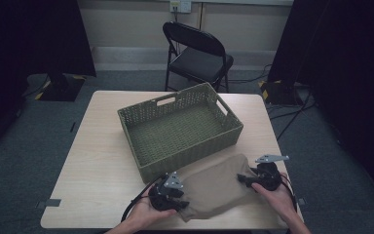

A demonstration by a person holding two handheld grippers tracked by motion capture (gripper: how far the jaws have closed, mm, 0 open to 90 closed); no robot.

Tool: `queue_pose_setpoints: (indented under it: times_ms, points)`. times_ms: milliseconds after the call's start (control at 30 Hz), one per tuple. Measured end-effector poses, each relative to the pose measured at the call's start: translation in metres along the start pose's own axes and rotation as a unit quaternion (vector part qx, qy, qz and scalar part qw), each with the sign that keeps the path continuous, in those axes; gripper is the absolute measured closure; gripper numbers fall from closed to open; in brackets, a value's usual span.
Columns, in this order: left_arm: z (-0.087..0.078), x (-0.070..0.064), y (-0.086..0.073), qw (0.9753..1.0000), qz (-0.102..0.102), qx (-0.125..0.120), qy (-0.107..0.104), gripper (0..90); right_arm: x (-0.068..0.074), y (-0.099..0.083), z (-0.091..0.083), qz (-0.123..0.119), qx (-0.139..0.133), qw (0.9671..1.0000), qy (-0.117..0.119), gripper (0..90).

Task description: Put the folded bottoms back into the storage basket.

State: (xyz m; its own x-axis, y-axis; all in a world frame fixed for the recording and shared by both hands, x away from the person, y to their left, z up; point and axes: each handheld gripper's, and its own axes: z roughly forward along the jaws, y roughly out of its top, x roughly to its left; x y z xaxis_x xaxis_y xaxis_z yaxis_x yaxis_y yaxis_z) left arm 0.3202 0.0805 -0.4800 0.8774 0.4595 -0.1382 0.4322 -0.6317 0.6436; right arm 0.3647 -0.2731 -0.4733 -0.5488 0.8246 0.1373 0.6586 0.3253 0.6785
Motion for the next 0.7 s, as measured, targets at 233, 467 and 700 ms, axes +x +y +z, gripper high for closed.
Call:
queue_pose_setpoints:
  times_ms: [233, 467, 700]
  points:
    - [-0.005, 0.012, -0.002, 0.9996, 0.002, 0.009, 0.027, 57.4, -0.007, 0.003, -0.018, 0.021, -0.037, 0.9991, -0.009, 35.6]
    - [-0.007, 0.020, -0.003, 0.9997, -0.004, 0.009, 0.024, 57.4, -0.015, 0.012, 0.007, 0.014, -0.015, 0.9997, -0.009, 32.4]
    - [-0.006, 0.019, -0.003, 0.9996, -0.008, 0.009, 0.025, 56.6, -0.009, 0.006, 0.018, -0.010, 0.003, 0.9999, -0.005, 26.3]
